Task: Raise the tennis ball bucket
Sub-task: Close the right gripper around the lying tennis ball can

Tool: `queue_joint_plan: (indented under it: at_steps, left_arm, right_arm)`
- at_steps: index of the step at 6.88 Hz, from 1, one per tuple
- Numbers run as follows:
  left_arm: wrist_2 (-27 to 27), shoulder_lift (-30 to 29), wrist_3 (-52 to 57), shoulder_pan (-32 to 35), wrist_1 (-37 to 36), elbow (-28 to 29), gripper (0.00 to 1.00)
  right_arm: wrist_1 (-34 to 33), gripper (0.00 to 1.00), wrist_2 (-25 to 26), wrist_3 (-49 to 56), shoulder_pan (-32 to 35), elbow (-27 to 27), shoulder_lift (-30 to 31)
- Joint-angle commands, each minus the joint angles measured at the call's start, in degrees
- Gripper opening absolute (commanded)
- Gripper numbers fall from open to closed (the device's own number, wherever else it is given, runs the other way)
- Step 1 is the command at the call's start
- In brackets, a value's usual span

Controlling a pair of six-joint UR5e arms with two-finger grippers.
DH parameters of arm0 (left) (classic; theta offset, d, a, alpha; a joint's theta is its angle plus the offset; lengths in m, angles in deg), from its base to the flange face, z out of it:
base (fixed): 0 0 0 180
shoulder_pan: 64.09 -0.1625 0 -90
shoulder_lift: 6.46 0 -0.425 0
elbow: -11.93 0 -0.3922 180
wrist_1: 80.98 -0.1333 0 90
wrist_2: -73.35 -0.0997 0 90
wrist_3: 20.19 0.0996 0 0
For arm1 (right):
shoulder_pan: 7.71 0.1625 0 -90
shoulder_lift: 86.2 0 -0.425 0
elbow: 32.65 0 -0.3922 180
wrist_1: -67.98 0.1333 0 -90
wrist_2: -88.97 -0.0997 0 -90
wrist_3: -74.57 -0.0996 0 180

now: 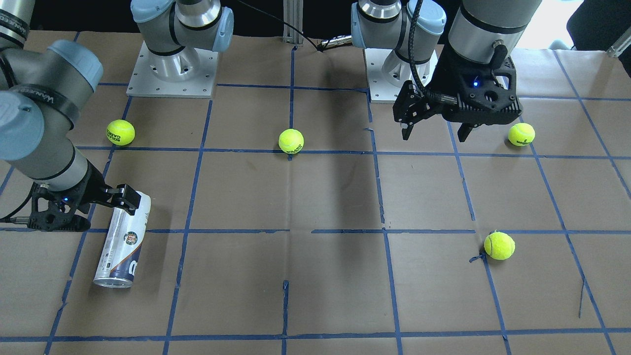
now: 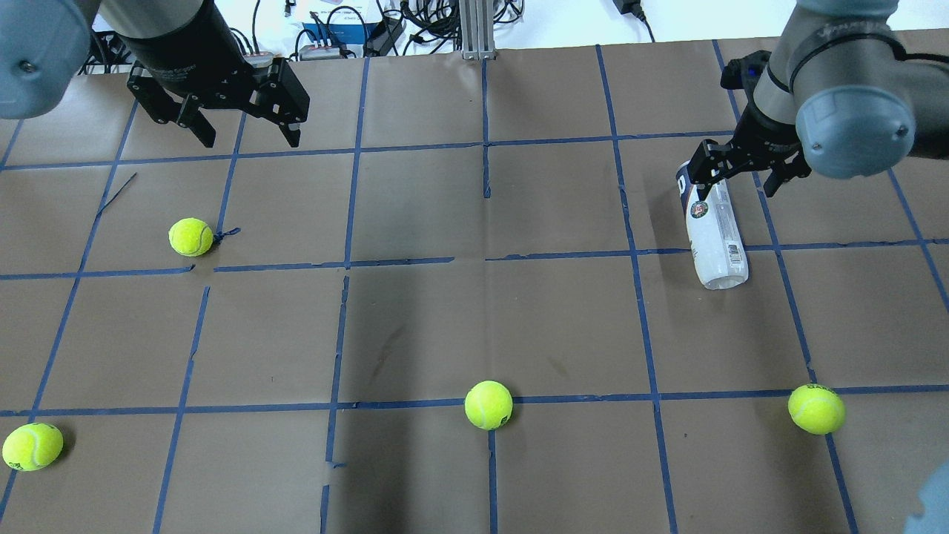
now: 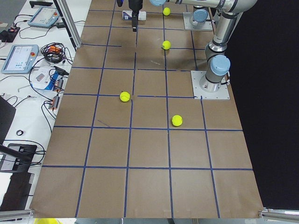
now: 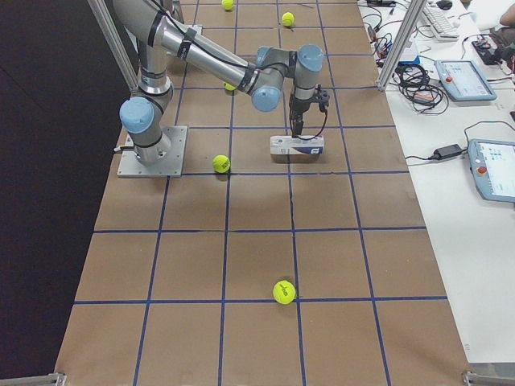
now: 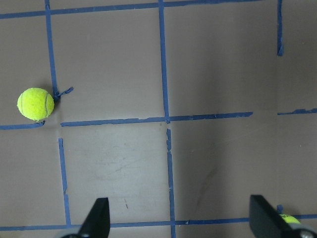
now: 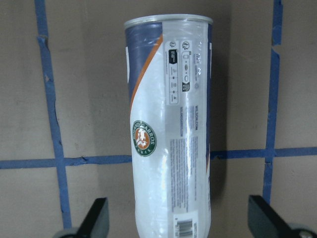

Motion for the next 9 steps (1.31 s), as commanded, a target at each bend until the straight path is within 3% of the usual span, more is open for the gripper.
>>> queue_joint_plan:
  at_steps: [1,5,6,7,9]
  left_arm:
    - [0.0,0.0,-0.1,0.0,0.0,0.0,1.0]
    - [0.0,0.0,0.0,0.0,0.0,0.0,1.0]
    - [0.0,-0.1,0.0,0.0,0.0,0.0,1.0]
    - [0.0,-0.1,0.0,0.0,0.0,0.0,1.0]
    - [0.1,-0.2,0.0,0.0,0.0,0.1,1.0]
  right_arm:
    - [-6.4,1.0,-0.1,0.2,-0.4,-0.5,-5.7]
    - [-10.1,1.0,-2.9,0.0,-0.4,-0.2,-10.1]
    - [-10.4,0.86,-2.9,-0.1,-0.4,-0.3,-10.1]
    - [-10.2,0.53,-2.8,-0.1,-0.4,-0.2,-10.0]
    - [-9.1,0.51,-2.2,0.8,0.8,1.7,-8.7]
